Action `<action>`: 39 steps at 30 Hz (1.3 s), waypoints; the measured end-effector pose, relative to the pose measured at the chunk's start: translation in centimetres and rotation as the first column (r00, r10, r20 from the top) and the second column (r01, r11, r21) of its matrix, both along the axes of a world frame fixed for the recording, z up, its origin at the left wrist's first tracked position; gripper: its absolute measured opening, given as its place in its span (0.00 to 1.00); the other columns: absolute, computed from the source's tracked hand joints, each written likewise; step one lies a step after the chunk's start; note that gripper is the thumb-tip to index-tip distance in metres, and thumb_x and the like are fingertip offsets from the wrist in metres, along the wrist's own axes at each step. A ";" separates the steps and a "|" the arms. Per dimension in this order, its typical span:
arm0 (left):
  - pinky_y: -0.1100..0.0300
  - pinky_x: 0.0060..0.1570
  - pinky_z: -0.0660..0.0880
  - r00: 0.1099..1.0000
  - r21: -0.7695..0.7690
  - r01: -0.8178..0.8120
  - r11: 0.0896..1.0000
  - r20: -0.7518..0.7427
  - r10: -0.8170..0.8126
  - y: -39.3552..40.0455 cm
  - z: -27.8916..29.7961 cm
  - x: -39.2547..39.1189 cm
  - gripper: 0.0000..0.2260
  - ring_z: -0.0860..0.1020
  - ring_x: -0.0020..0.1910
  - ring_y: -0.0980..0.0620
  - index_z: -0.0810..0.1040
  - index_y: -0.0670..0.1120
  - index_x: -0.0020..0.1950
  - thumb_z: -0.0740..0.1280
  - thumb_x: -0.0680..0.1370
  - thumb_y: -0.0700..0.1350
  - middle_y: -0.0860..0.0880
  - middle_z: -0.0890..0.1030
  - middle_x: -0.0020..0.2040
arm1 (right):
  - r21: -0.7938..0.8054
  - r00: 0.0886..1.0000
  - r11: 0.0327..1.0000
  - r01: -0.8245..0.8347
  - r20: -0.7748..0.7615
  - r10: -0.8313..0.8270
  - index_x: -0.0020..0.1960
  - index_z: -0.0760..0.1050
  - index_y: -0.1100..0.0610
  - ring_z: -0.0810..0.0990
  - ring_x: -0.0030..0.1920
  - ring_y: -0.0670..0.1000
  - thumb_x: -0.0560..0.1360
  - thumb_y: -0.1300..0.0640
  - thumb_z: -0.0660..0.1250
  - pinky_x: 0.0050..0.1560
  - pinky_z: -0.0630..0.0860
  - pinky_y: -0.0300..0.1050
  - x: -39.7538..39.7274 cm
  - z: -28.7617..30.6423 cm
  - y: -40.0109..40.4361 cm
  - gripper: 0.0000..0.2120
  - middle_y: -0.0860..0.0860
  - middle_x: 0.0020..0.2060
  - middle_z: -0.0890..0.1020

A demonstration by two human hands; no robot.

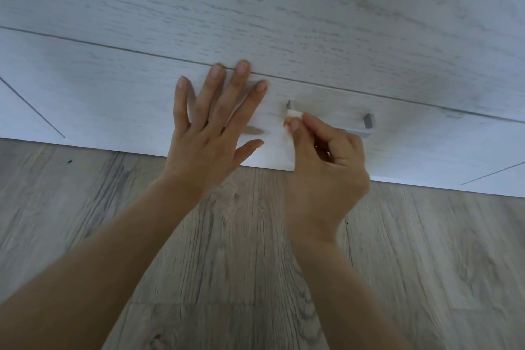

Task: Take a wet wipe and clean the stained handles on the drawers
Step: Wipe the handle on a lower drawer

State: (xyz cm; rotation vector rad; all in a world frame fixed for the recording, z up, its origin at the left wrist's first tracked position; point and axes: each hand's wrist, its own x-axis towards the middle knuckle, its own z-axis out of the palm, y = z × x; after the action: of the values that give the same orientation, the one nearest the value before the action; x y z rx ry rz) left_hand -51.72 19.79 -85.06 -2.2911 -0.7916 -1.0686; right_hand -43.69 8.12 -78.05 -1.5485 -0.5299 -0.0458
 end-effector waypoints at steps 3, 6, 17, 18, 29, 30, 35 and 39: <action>0.42 0.72 0.43 1.000 -0.023 -0.001 1.000 -0.010 0.000 -0.2 0.2 0.1 0.37 0.36 0.75 0.49 0.42 0.48 0.78 0.58 0.79 0.62 0.49 0.34 0.77 | 0.019 1.000 1.000 -0.014 0.006 0.014 0.47 0.81 0.52 0.79 0.39 0.40 0.69 0.63 0.74 0.43 0.74 0.30 0.1 -0.2 -0.4 0.09 0.48 0.39 0.80; 0.42 0.72 0.43 1.000 -0.039 -0.004 0.999 0.003 0.004 -0.4 0.2 0.4 0.38 0.36 0.75 0.49 0.41 0.49 0.78 0.59 0.79 0.63 0.50 0.33 0.76 | 0.004 0.999 1.000 -0.028 0.033 0.028 0.46 0.81 0.54 0.78 0.38 0.41 0.69 0.63 0.74 0.42 0.74 0.31 0.0 -0.3 -0.2 0.07 0.48 0.38 0.79; 0.41 0.72 0.44 1.000 -0.049 -0.015 0.999 0.002 0.015 -0.5 0.4 0.4 0.36 0.37 0.76 0.48 0.49 0.47 0.77 0.61 0.78 0.62 0.43 0.51 0.74 | 0.018 0.993 0.995 0.098 -0.073 -0.097 0.43 0.80 0.47 0.79 0.41 0.38 0.71 0.61 0.72 0.43 0.75 0.29 4.2 0.1 -2.9 0.08 0.47 0.42 0.80; 0.41 0.72 0.44 1.000 -0.048 -0.019 0.999 -0.004 0.018 -0.5 0.5 0.3 0.36 0.37 0.76 0.49 0.49 0.47 0.77 0.61 0.78 0.62 0.43 0.51 0.74 | 0.029 0.988 0.992 0.122 -0.095 -0.119 0.43 0.80 0.49 0.79 0.41 0.38 0.72 0.61 0.71 0.42 0.75 0.29 4.5 0.1 -3.0 0.07 0.50 0.43 0.81; 0.37 0.69 0.48 1.000 -0.100 0.001 0.995 0.008 0.000 -0.8 0.7 0.3 0.35 0.37 0.76 0.48 0.49 0.46 0.77 0.60 0.79 0.62 0.41 0.53 0.74 | 0.010 0.940 0.997 0.078 -0.334 -0.070 0.51 0.82 0.52 0.80 0.49 0.37 0.75 0.54 0.68 0.51 0.74 0.27 6.0 1.1 -2.4 0.07 0.44 0.47 0.84; 0.38 0.70 0.46 1.000 -0.100 0.004 0.995 0.008 -0.003 -0.8 0.7 0.3 0.35 0.36 0.75 0.49 0.48 0.47 0.78 0.60 0.79 0.62 0.41 0.52 0.74 | 0.017 0.933 0.997 0.069 -0.356 -0.058 0.51 0.82 0.52 0.80 0.50 0.37 0.75 0.53 0.69 0.52 0.74 0.26 5.8 1.0 -2.4 0.07 0.43 0.47 0.85; 0.41 0.71 0.42 1.000 -0.084 0.004 0.996 0.010 -0.003 -0.7 0.6 0.3 0.36 0.35 0.75 0.49 0.47 0.47 0.78 0.60 0.79 0.62 0.41 0.52 0.73 | 0.063 0.887 0.997 0.046 -0.462 -0.012 0.46 0.82 0.49 0.81 0.47 0.37 0.74 0.55 0.70 0.51 0.76 0.30 5.7 1.4 -2.4 0.03 0.42 0.42 0.85; 0.41 0.71 0.42 1.000 -0.089 0.005 0.996 0.012 -0.004 -0.6 0.6 0.3 0.37 0.35 0.75 0.50 0.44 0.48 0.78 0.60 0.79 0.62 0.41 0.52 0.73 | 0.126 0.851 0.990 0.069 -0.525 0.007 0.45 0.82 0.50 0.82 0.48 0.40 0.73 0.57 0.70 0.55 0.76 0.35 5.5 1.5 -2.5 0.03 0.44 0.41 0.86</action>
State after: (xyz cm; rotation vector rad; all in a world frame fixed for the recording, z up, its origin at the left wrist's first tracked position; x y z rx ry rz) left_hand -51.37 19.15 -84.41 -2.3630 -0.8552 -1.0699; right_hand -38.14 5.63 -76.56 -1.3543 -0.0609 0.3060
